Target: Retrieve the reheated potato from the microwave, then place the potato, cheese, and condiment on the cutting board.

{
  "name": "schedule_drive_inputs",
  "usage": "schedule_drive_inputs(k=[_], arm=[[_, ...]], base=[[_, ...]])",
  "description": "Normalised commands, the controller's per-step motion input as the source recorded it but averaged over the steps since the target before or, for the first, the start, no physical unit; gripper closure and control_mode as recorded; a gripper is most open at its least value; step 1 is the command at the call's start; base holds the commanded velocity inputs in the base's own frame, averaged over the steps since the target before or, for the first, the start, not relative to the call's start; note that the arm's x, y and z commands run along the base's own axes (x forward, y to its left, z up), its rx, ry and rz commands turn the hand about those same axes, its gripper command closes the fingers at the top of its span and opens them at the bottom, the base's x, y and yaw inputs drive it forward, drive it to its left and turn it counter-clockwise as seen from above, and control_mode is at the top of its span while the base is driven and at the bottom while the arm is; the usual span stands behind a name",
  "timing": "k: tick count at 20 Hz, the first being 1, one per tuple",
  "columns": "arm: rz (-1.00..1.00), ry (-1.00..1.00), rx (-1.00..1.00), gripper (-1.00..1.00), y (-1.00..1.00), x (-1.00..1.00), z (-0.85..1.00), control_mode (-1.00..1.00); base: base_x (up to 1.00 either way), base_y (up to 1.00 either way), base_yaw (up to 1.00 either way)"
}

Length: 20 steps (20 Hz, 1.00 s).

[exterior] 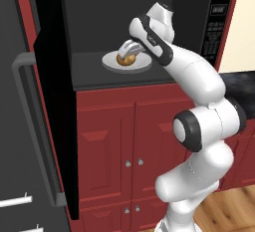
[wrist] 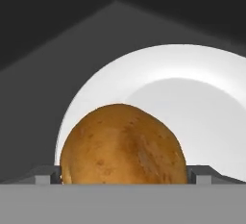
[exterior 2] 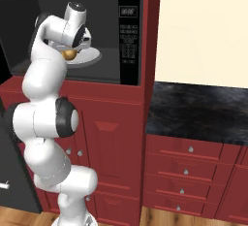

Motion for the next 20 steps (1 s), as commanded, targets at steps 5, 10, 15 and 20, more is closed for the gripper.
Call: schedule_drive_inputs(k=[5,10,15,20], arm=[[0.03,0.02,0.00,1.00,0.13,-0.05,-0.35,-1.00],[0.00,-0.11,0.00,1.00,0.02,-0.51,-0.28,-1.00],[0.00,-0.10,0.07,1.00,0.05,-0.35,-0.29,-1.00],[0.00,-0.10,0.23,1.00,0.00,-0.26,-0.01,-1.00]], base=[[0.00,0.00,0.00],[0.00,0.00,0.00],[0.00,0.00,0.00],[0.00,0.00,0.00]])
